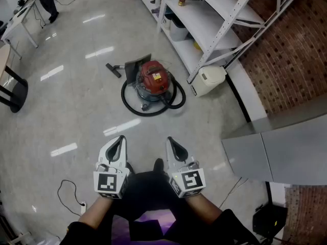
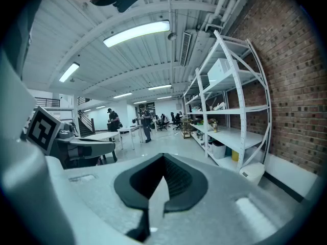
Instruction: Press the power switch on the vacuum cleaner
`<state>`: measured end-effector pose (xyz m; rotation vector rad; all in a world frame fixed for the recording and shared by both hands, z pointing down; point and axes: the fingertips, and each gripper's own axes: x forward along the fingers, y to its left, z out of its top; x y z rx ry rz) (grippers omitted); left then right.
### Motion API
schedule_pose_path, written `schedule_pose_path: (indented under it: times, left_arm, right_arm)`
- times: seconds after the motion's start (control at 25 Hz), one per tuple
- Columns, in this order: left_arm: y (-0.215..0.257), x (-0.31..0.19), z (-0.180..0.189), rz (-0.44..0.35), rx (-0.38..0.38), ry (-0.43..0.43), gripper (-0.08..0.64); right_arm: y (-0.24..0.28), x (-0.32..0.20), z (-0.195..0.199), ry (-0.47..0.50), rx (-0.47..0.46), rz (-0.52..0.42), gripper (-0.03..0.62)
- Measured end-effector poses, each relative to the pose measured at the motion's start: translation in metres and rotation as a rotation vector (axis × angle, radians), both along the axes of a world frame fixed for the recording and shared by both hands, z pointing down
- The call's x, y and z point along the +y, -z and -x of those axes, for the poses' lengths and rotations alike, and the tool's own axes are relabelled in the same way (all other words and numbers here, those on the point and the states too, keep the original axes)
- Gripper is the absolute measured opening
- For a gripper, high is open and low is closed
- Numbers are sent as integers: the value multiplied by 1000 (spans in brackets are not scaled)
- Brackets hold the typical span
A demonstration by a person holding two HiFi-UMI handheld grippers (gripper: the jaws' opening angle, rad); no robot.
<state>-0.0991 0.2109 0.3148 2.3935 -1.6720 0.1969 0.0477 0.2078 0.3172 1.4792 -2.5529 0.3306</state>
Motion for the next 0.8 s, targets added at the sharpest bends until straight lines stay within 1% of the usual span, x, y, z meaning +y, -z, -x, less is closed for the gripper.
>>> schedule_pose_path:
  times: [0.16,0.44,0.8]
  left_arm:
    - [-7,-1,6,-3,-6,17,15]
    - [-5,3,4,3,-6,14,15]
    - [-10,8,2,13,-10,15,15]
  right_arm:
    - [0,-1,2,2,-8,1,-10]
    - [1,1,0,-1,-18,7,-9]
    - [-3,6,-3,-6,-67,38,-8]
